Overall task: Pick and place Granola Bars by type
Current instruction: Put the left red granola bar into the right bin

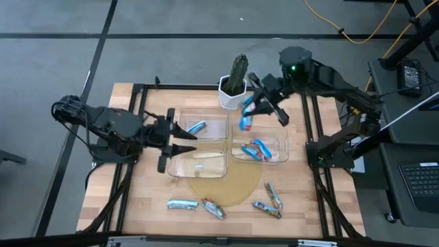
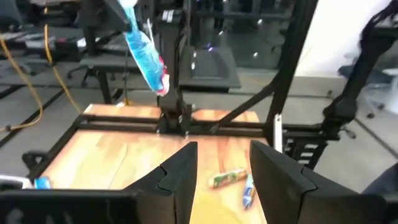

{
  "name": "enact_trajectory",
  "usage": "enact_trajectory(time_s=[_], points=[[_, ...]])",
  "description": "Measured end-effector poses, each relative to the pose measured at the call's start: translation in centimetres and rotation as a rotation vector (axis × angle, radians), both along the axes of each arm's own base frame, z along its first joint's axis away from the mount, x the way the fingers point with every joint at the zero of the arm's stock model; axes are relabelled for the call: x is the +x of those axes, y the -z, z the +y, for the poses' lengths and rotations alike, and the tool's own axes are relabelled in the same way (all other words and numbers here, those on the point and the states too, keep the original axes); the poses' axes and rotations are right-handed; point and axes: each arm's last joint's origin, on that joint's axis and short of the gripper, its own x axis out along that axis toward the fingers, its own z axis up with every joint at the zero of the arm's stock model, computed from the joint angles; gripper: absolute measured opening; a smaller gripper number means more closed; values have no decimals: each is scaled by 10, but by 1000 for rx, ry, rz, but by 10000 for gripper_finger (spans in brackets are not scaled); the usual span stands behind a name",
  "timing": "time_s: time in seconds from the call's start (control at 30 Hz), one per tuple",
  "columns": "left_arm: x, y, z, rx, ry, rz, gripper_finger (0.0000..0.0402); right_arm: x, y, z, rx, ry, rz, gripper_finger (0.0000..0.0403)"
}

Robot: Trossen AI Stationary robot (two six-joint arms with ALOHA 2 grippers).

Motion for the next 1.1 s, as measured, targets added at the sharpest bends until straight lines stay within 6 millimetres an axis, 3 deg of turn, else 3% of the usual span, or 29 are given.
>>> enact_trajectory(time_s=[0.33, 0.73, 0.83, 1.1], points=[[32, 27, -13, 79, -5, 108, 138, -49, 36, 16, -182, 316, 553, 44], [42, 32, -5, 60, -53, 127, 136, -58, 50, 17, -163, 400, 738, 37], [42, 32, -6, 58, -47, 128, 135, -55, 74, 18, -157, 397, 785, 47], [42, 32, -7, 52, -23, 130, 128, -45, 167, 19, -116, 416, 921, 31]])
